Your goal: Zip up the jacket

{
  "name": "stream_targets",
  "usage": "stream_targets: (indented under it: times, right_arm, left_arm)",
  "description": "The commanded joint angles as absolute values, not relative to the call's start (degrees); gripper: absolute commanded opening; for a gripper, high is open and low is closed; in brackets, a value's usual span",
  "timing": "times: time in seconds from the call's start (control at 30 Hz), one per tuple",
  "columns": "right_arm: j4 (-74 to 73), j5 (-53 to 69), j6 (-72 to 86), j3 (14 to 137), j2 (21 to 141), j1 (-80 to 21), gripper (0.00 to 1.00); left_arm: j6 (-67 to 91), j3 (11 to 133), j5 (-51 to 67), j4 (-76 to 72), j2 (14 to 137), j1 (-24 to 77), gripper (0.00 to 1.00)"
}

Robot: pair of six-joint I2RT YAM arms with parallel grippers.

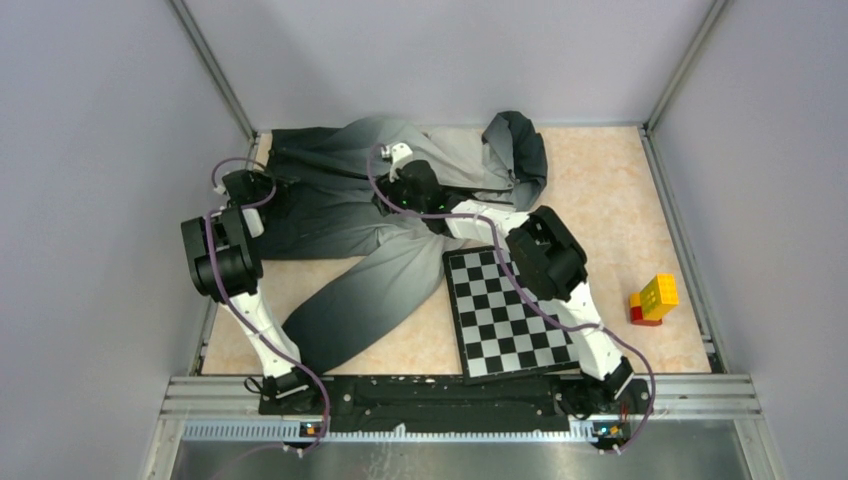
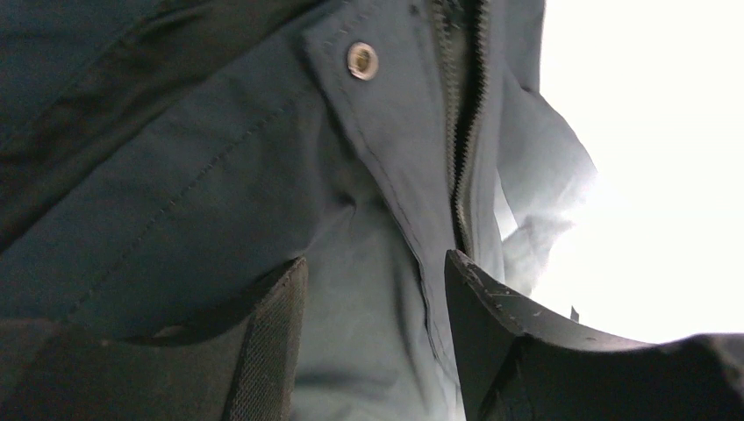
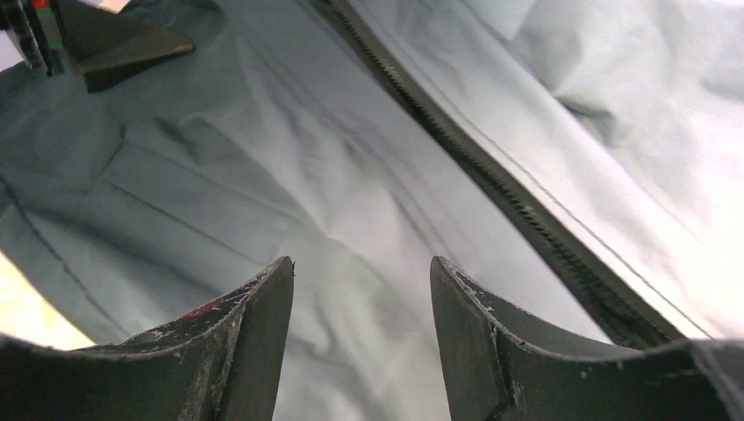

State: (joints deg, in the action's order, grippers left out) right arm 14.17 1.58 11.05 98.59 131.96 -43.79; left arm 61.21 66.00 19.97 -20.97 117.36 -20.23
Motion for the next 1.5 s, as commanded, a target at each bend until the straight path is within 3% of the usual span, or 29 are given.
stream_targets:
  times: [0.0,0.1,0.33,0.73,0.97,1.27,1.47]
  right_arm:
    - [18.1,2.9,14.1,97.7,128.6,-41.4,0.56]
    - [18.7,3.9,14.4,97.7,129.0,-41.4,0.56]
    - [18.5,9.6,13.2,99.1,130.2,-41.4,0.56]
    - [21.7,18.2,8.8,95.6,127.6,-41.4,0.56]
    - [24.4,24.7,8.5,95.0,127.8,-42.4,0.56]
    - [25.0,18.9,6.6,97.6,131.0,-44.1,0.62]
    - [21.5,19.1,6.0,103.3,134.8,-44.1,0.62]
  left_arm:
    - [63.3,69.8,16.7,-25.9,119.1,-19.2,0.56]
    - [61.4,72.0,16.4,-26.6,120.3,-19.0,0.44]
    - [59.6,72.4,25.8,-33.5,120.2,-19.0,0.00]
    - [52.3,53.7,28.7,-23.7,99.9,-18.8,0.00]
    - [46.1,47.3,29.1,-16.2,95.9,-18.8,0.00]
    - [42.1,51.3,29.7,-12.3,98.0,-18.8,0.00]
    - [39.6,64.7,31.2,-6.4,106.9,-18.8,0.01]
